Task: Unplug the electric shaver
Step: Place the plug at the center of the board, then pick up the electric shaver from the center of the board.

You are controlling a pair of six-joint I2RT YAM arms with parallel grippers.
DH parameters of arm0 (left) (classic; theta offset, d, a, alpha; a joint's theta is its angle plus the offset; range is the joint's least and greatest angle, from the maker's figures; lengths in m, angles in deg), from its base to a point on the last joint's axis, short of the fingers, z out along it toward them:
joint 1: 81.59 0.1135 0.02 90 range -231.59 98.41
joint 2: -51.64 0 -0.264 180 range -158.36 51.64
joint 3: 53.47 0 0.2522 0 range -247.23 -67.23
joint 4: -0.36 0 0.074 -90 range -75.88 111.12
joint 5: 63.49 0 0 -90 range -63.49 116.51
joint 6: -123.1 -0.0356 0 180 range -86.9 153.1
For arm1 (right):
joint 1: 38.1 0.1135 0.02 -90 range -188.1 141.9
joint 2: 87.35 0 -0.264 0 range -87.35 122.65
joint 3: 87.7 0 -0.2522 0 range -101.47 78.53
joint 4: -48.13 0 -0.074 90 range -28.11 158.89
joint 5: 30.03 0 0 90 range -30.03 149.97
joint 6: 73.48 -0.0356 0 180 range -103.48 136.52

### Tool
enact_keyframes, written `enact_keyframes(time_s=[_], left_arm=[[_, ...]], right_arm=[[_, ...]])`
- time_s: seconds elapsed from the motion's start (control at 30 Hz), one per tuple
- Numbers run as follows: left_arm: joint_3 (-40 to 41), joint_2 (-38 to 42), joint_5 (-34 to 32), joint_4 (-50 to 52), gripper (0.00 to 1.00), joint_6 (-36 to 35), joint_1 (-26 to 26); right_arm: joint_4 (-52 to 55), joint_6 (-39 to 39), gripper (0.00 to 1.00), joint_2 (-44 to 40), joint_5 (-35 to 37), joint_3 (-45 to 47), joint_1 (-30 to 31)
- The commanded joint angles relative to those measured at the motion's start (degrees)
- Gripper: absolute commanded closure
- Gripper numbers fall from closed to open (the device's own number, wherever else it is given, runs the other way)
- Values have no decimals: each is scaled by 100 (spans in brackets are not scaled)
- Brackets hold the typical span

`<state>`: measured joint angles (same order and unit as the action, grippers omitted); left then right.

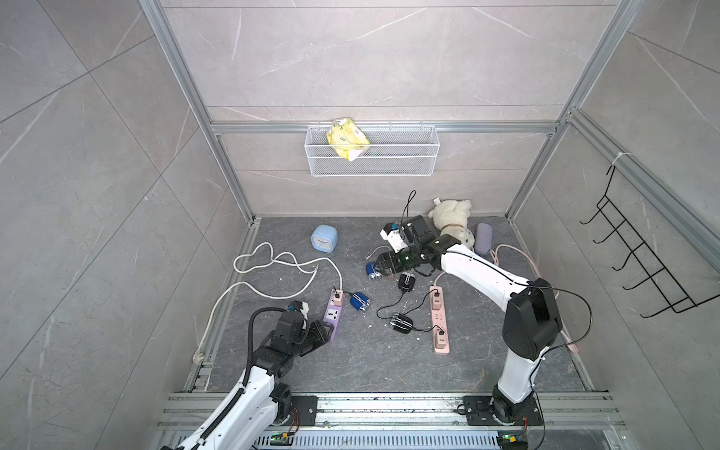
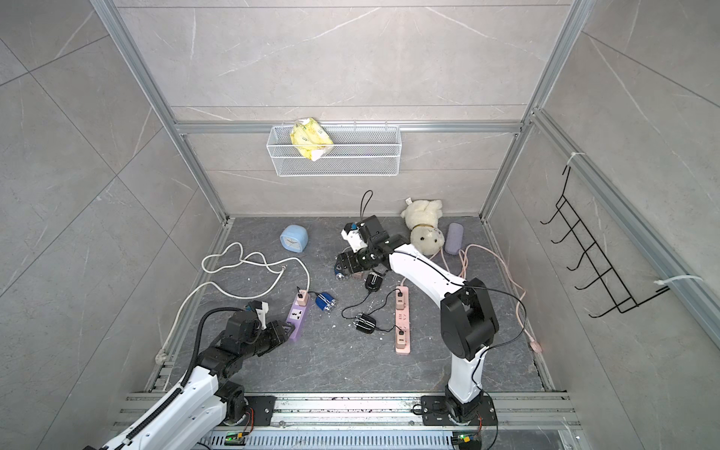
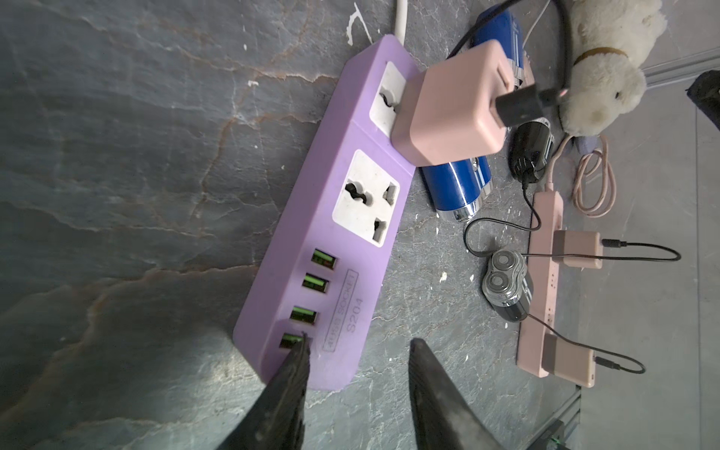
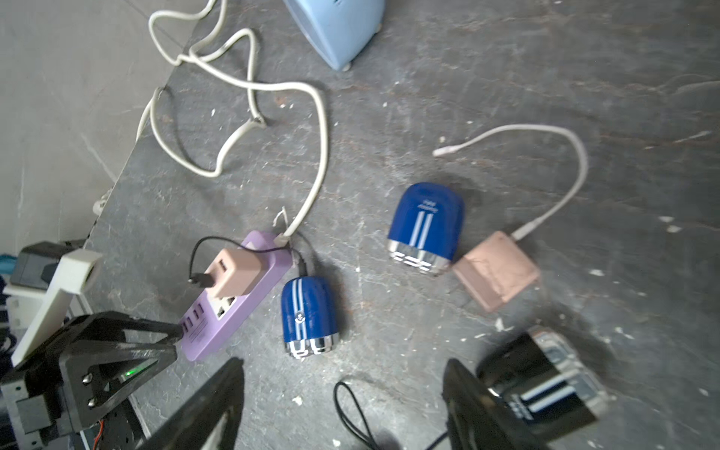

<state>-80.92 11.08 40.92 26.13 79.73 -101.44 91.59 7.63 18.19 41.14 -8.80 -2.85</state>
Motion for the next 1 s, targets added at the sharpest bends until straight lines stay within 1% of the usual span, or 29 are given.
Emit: enact_keyframes(time_s=[0.0, 0.07, 0.17, 0.33, 0.63, 0.77, 0.97], left_arm=[[-236, -47, 116, 140, 43, -108, -7], [-299, -66, 136, 143, 36, -121, -9], [-365, -80, 190, 114, 32, -127, -18], [-443, -84, 246, 91, 25, -141, -31], [-463, 97, 273, 190, 19, -123, -41], [-515, 161, 263, 278, 16, -145, -37], [-565, 171, 282, 334, 14, -197, -36]], right_arm=[[-331, 230, 19, -8, 486, 421, 575], [-609, 231, 19, 10, 720, 651, 882], [-1069, 165, 19, 74, 883, 943, 1200], [-1013, 503, 18, 487, 1527, 737, 1651], [-905, 684, 17, 866, 2005, 409, 1703], [-872, 714, 16, 1024, 2035, 284, 1705], [-858, 663, 16, 1249, 1904, 181, 1688]])
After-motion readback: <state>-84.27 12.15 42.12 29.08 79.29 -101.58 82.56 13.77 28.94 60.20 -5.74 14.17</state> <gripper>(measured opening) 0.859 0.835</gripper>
